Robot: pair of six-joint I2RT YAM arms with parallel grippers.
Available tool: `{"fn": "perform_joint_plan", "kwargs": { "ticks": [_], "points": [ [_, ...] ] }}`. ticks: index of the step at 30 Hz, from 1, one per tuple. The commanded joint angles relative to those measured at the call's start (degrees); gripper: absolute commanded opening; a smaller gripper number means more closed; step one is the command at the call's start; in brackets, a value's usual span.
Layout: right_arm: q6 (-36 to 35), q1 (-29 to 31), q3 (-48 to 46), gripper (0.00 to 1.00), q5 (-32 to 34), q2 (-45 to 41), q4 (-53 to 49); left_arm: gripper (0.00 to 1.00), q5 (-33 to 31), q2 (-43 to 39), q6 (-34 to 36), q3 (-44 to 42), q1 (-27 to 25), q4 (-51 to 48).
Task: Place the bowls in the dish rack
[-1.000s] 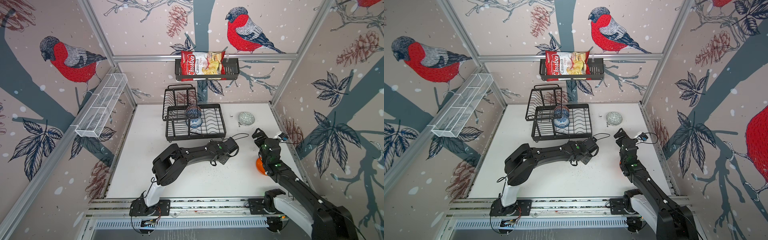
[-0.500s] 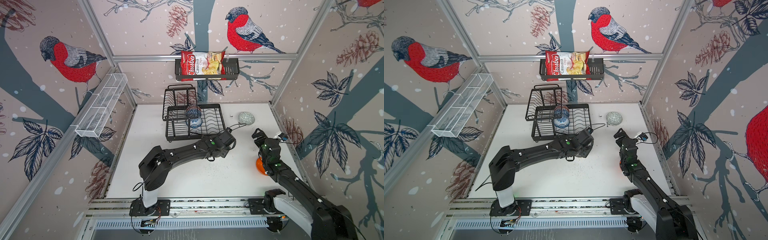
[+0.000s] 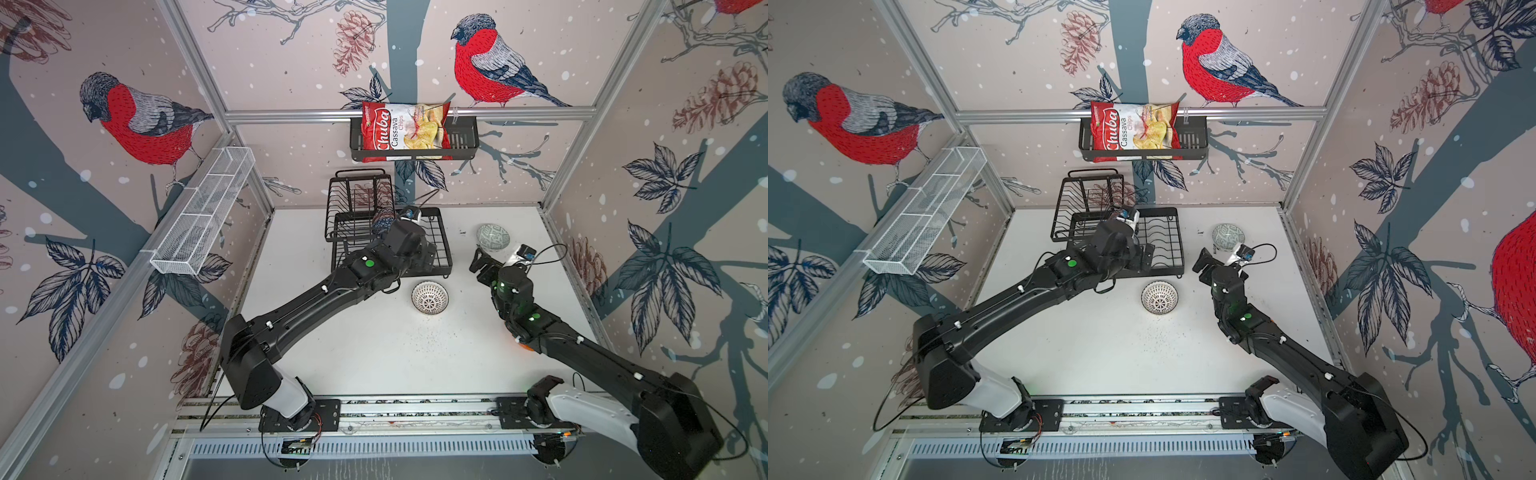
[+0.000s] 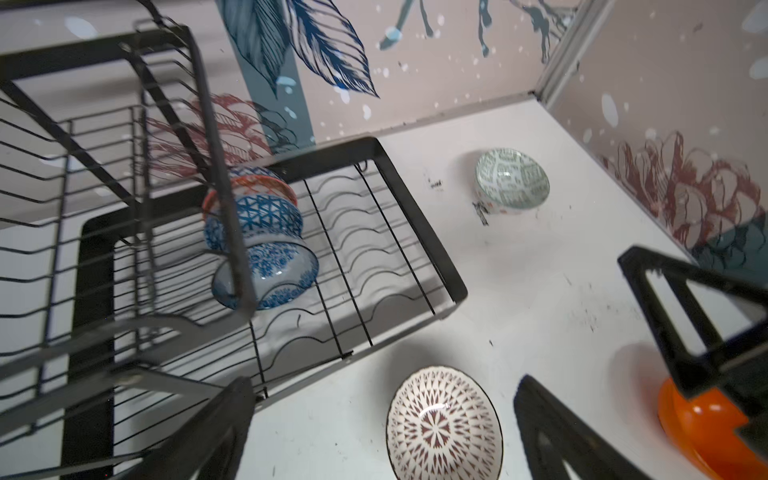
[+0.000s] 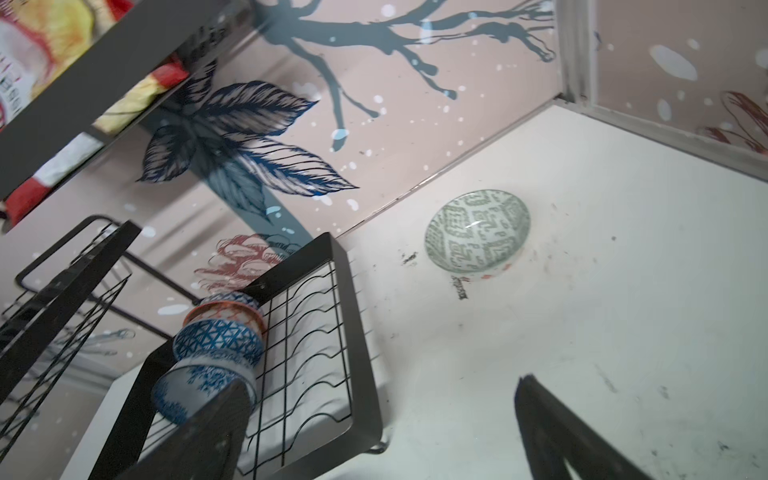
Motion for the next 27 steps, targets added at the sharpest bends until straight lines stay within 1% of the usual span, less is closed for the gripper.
{"fn": "perform_joint_plan", "kwargs": {
  "ticks": [1,2,4,6,9,10,12,15,17,19,21,24,25,27],
  "points": [
    [-8.02,1.88,4.31,1.00,1.72,1.47,-4.13,0.98,-2.56,-1.20,2.70,-0.73,0.90,6.38],
    [-8.78,2.16,5.12,0.99,0.31,2.40,-6.03,0.98,-2.83,-0.97,4.22,-1.09,0.91,7.47],
    [-9.35,2.51,5.61,0.99,-0.04,4.08,-8.04,0.97,-3.10,0.11,5.53,-1.68,1.06,8.33],
    [-10.56,2.84,5.39,0.99,-1.19,5.73,-8.13,0.97,-2.53,1.03,4.94,-3.16,1.16,9.66],
    [-13.04,3.94,6.43,0.99,-2.89,9.58,-8.92,0.98,-0.20,0.11,2.56,-8.60,2.15,13.41],
    [-13.93,4.58,7.32,1.00,-3.11,12.27,-9.80,0.98,0.35,-1.03,2.19,-11.24,2.22,15.36],
    [-15.63,6.17,8.69,0.99,-2.67,15.43,-11.07,0.97,0.17,-3.18,1.77,-16.26,2.30,19.81],
    [-16.86,6.91,8.58,0.99,-3.26,18.17,-10.19,0.98,-3.70,-4.65,-2.00,-20.22,2.26,22.14],
    [-17.15,6.92,8.91,1.00,-3.09,18.96,-9.83,0.98,-5.47,-4.74,-6.96,-22.64,2.26,23.19],
    [-17.18,6.51,8.88,1.00,-4.23,19.04,-9.72,0.98,-3.89,-3.84,-8.65,-22.65,2.30,23.21],
    [-16.90,5.75,8.56,1.00,-7.19,19.16,-9.61,0.97,-4.14,-2.67,-11.19,-21.34,2.51,21.50],
    [-16.68,4.70,9.29,1.00,-11.46,20.04,-10.80,0.98,-0.37,-1.43,-15.37,-20.40,4.18,19.81],
    [-16.44,4.18,9.72,1.00,-13.92,20.56,-11.21,0.98,0.36,-1.30,-16.35,-20.44,4.24,19.91],
    [-16.37,3.60,10.44,0.99,-17.15,21.49,-12.14,0.98,2.95,-1.08,-15.97,-20.72,4.24,20.94]
  ]
}}
